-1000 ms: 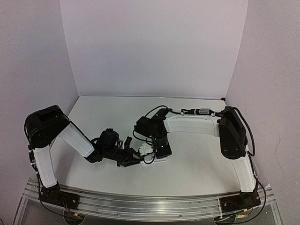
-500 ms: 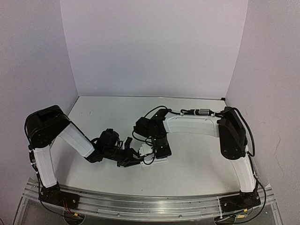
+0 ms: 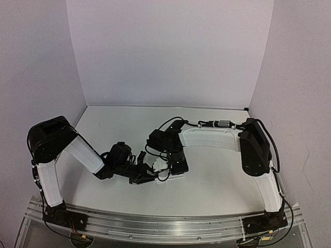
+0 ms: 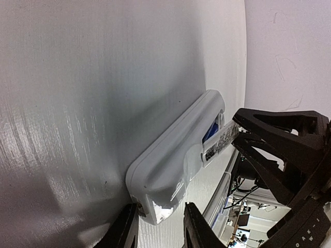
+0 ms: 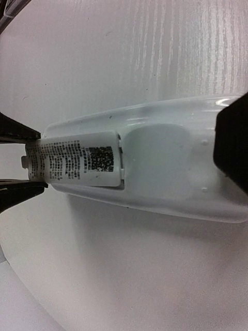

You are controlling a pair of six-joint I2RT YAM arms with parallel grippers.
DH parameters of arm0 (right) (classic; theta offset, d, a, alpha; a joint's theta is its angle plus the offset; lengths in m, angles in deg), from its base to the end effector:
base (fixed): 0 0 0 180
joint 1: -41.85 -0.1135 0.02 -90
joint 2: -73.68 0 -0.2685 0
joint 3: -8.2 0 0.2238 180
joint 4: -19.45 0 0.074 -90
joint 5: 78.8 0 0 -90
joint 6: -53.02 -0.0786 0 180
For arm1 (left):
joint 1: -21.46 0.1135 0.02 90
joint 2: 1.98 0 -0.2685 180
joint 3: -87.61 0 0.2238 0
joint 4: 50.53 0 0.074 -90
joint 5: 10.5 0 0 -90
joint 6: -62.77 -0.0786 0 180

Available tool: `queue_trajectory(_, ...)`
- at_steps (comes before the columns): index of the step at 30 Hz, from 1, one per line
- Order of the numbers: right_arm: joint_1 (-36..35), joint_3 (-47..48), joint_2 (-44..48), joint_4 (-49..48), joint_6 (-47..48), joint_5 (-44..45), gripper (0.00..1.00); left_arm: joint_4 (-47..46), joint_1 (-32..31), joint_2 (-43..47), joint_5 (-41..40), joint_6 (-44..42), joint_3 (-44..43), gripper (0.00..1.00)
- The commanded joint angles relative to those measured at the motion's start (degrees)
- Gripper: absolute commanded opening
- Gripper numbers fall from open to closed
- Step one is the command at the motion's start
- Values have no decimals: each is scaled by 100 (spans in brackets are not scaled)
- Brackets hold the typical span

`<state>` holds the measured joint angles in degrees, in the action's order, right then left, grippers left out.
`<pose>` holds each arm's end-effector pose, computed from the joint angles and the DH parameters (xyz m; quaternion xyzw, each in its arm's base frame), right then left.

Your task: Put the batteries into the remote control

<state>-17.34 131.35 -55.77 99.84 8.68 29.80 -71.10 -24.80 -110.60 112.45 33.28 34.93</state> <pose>0.2375 0.3493 0.1480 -0.7790 0.6052 -0.1571 0.0473 0.2078 -0.2790 0.1015 0.0235 0.8616 -0.5035 0.0602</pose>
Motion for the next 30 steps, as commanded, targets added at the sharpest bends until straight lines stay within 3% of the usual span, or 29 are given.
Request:
queue_trajectory(1, -62, 217, -112, -23, -63, 115, 0, 26, -54, -69, 18, -38, -67, 32)
queue_trajectory(15, -73, 175, -151, -29, -90, 48, 0, 43, -55, -65, 35, -63, -83, 32)
queue_trajectory(30, -78, 141, -128, -16, -77, -2, 25, 168, -56, -73, 27, -118, -165, 32)
